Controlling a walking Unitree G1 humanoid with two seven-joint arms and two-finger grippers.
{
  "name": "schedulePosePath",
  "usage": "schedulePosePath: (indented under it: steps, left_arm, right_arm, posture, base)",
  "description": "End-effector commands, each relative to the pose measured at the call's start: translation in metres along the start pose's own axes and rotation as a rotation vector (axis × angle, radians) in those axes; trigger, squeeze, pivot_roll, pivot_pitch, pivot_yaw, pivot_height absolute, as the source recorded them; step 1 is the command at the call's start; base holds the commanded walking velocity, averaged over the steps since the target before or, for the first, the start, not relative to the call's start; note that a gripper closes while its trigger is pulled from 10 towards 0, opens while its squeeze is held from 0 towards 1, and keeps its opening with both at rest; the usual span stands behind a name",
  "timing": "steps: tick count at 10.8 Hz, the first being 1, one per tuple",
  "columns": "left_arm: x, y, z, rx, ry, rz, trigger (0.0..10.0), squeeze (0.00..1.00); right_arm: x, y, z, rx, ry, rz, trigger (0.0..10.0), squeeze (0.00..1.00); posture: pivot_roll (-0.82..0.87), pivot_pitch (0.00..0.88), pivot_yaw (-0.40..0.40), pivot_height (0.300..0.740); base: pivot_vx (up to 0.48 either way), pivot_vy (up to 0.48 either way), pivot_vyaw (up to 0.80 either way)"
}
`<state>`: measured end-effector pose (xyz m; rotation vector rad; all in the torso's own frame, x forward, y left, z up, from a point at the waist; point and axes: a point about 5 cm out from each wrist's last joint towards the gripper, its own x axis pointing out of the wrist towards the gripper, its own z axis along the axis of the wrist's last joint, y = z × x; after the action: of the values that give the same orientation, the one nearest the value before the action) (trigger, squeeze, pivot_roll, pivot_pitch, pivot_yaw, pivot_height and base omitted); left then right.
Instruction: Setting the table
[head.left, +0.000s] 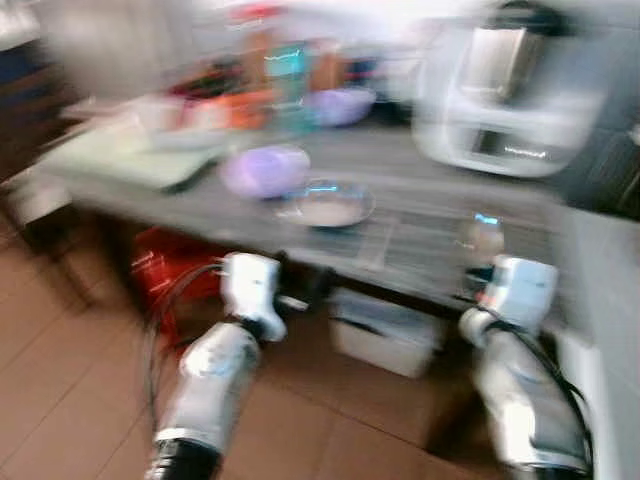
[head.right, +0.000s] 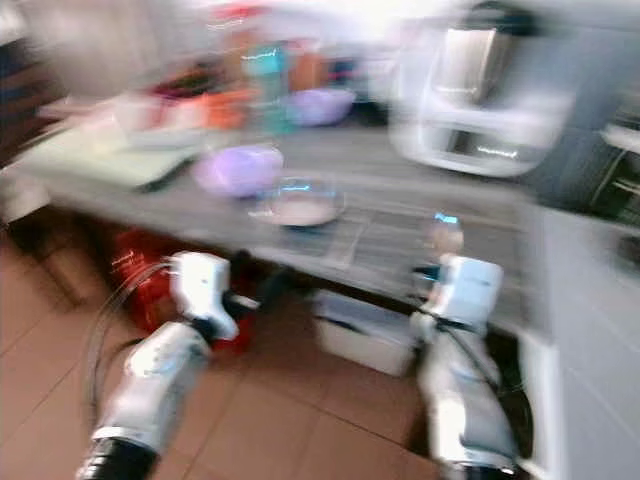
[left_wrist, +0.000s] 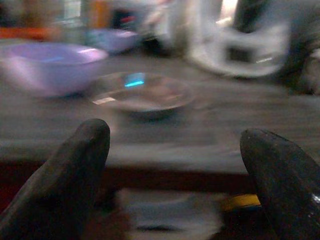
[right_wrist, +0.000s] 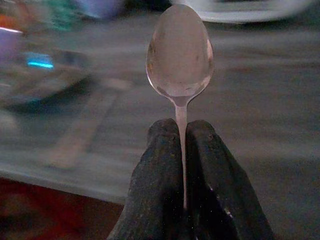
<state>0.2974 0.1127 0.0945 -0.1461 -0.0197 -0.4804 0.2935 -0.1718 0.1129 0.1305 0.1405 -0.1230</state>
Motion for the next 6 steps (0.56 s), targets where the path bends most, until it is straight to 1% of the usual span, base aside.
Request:
schedulePosePath:
  steps: [1, 4, 5, 6]
  left_arm:
    - [0.0059, -0.0103, 0.0030, 0.000, -0.012, -0.033, 10.0, 0.00]
    - [0.0061, -0.0110, 0.0020, 0.002, -0.002, -0.037, 10.0, 0.00]
    - [0.0058, -0.0104, 0.0008, 0.008, 0.007, -0.028, 10.0, 0.00]
    - [0.0059, -0.0076, -0.0004, 0.026, 0.014, 0.016, 10.0, 0.00]
  right_arm:
    - [-0.0006, -0.0118, 0.0024, -0.012, -0.009, -0.040, 10.0, 0.00]
    - [-0.0012, -0.0131, 0.0018, -0.009, -0.011, -0.052, 10.0, 0.00]
    - [-0.0013, -0.0138, 0.0012, -0.008, -0.009, -0.056, 10.0, 0.00]
    - [-0.0011, -0.0136, 0.0011, -0.006, -0.010, -0.058, 10.0, 0.00]
  posture:
    - [0.03, 0.000, 0.006, 0.740]
    - [0.03, 0.000, 0.011, 0.740]
    - [0.03, 0.000, 0.011, 0.740]
    - [0.03, 0.000, 0.011, 0.740]
  base:
    - [0.285, 0.000, 0.48]
    - [0.265, 0.000, 0.00]
    - [0.000, 0.000, 0.00]
    - [0.000, 0.000, 0.00]
